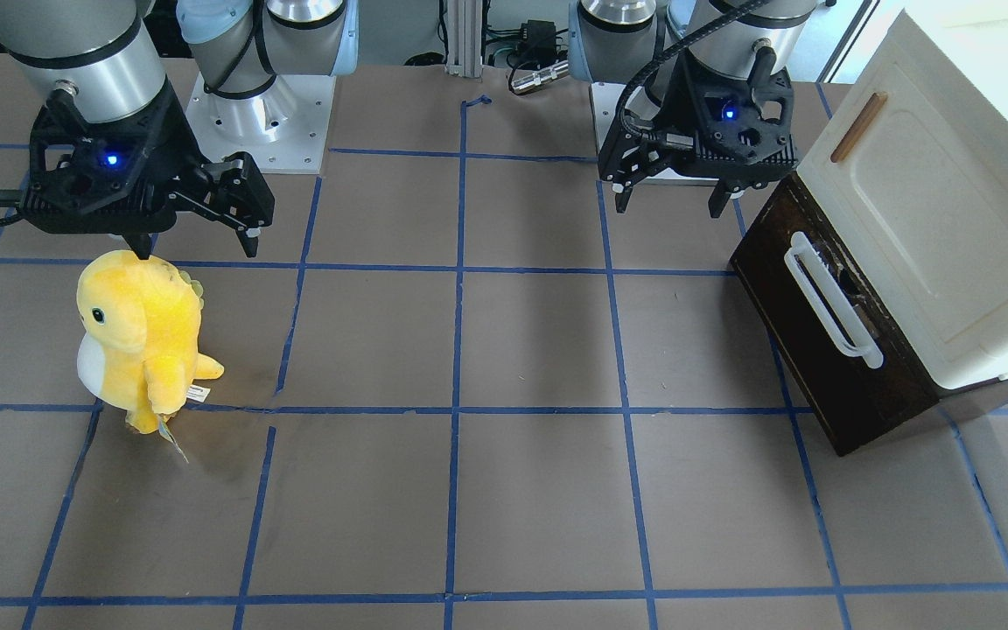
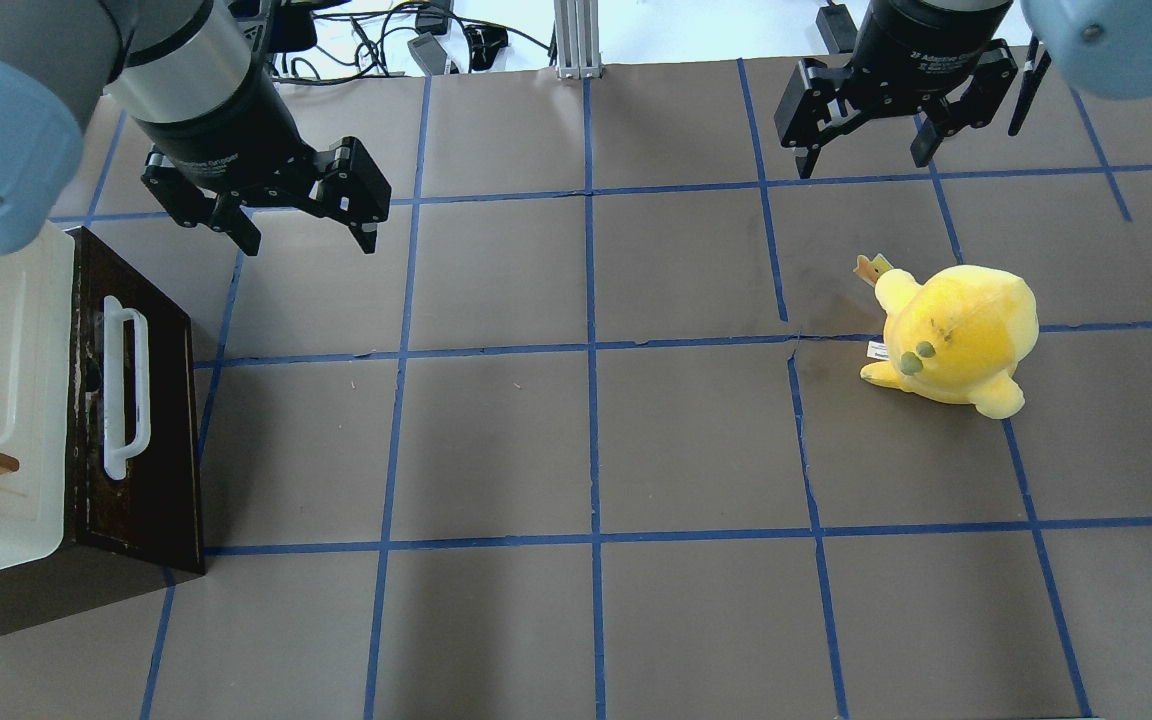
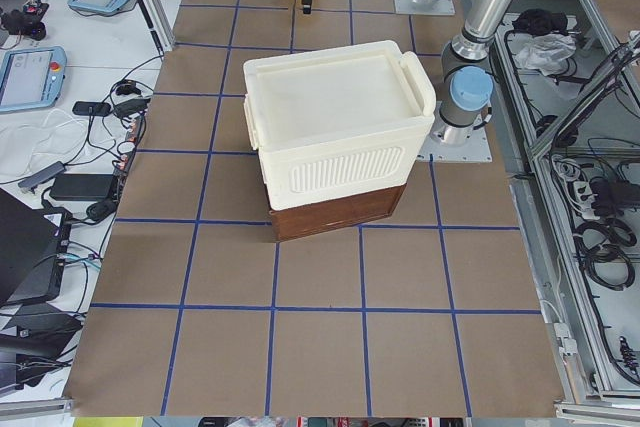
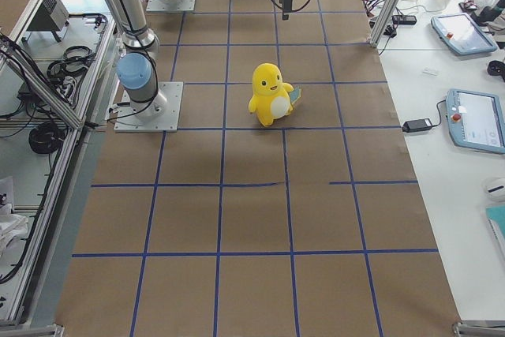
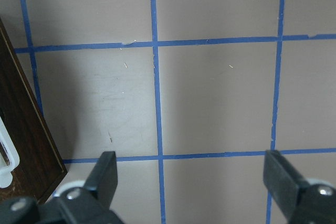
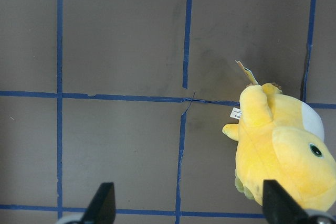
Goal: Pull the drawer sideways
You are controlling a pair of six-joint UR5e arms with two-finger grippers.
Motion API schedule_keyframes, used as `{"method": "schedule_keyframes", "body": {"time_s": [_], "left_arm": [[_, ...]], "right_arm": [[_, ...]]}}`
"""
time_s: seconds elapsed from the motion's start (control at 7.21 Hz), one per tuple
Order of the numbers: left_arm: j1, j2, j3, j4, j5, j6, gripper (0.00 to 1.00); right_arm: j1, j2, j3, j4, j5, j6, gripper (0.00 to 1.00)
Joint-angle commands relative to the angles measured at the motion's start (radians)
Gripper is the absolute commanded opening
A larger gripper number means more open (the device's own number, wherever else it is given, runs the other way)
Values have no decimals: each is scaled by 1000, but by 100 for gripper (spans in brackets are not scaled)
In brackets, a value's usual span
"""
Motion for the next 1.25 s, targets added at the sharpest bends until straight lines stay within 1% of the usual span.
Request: {"method": "schedule_keyframes", "body": {"time_s": [0.0, 0.42, 0.55, 0.69, 0.83, 0.97, 1.11], "left_arm": [[0, 4, -1, 1, 5, -1, 100], [-1, 3, 1, 1, 4, -1, 100], [-3, -13, 1, -2, 40, 1, 100], [-5, -45, -1, 1, 104, -1, 100], [-5, -80, -2, 4, 111, -2, 100], [-8, -129, -8, 4, 182, -5, 100], [-39, -179, -33, 4, 298, -9, 100]], "right_arm": [[0, 0, 0, 0, 0, 0, 100], [0, 0, 0, 0, 0, 0, 100], [0, 0, 0, 0, 0, 0, 100], [0, 0, 0, 0, 0, 0, 100], [0, 0, 0, 0, 0, 0, 100], [0, 0, 0, 0, 0, 0, 100], [0, 0, 0, 0, -2, 0, 100]]}}
